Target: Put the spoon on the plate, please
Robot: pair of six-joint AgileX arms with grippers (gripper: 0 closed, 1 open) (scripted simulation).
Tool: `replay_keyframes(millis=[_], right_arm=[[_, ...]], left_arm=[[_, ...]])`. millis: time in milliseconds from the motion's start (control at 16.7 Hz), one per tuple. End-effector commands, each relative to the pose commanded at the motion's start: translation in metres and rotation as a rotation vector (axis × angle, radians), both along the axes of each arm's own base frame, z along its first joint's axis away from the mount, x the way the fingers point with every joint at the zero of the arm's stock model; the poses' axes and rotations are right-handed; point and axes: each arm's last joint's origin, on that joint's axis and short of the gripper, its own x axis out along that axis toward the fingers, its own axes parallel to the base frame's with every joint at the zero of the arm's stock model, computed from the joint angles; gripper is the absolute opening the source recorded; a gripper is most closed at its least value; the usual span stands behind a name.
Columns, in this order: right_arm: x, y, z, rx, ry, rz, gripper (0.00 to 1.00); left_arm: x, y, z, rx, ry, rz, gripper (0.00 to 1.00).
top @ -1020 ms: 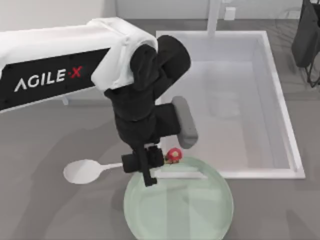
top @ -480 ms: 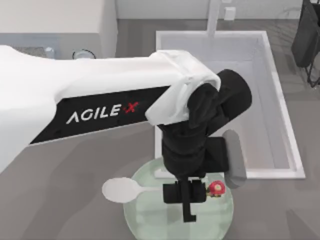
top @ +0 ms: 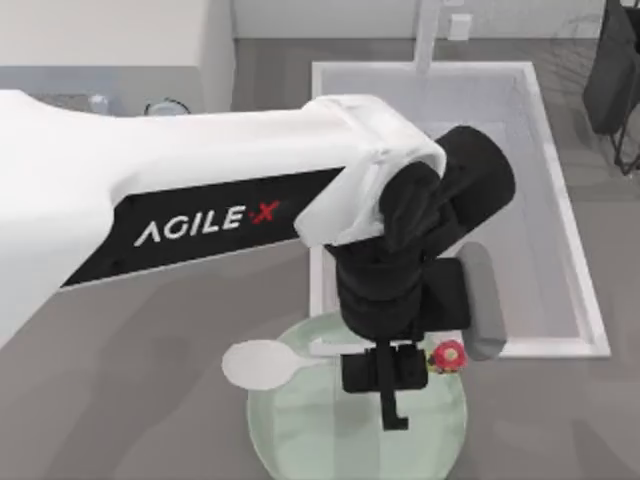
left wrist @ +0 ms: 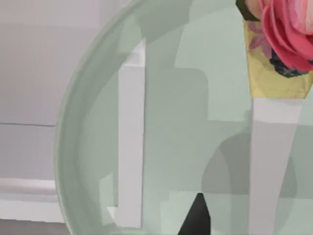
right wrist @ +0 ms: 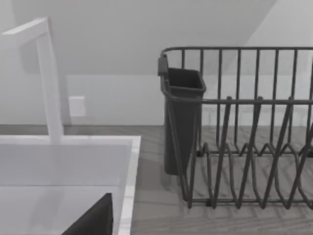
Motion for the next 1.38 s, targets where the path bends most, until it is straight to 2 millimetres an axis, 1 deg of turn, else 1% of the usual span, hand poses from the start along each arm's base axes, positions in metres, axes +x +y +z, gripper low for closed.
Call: replay_keyframes(millis=[420,600,780,960,1080,1380], right_arm=[[0.000,0.000,0.000,0.000,0.000,0.000,1.00],[0.000,0.000,0.000,0.000,0.000,0.000,1.00],[0.000,0.000,0.000,0.000,0.000,0.000,1.00],[0.000,0.000,0.000,0.000,0.000,0.000,1.00],[0.000,0.000,0.000,0.000,0.000,0.000,1.00],[0.000,0.000,0.000,0.000,0.000,0.000,1.00]], left_arm=[[0.012,-0.013,0.016,-0.113,-0.147,0.030,0.00],[0.016,-0.014,0.021,-0.147,-0.188,0.038,0.00],[0.017,-0.011,0.020,-0.155,-0.192,0.036,0.00],[0.014,-0.007,0.014,-0.137,-0.160,0.025,0.00],[0.011,-0.004,0.005,-0.110,-0.122,0.014,0.00],[-0.001,0.004,-0.028,-0.011,0.005,-0.009,0.00]])
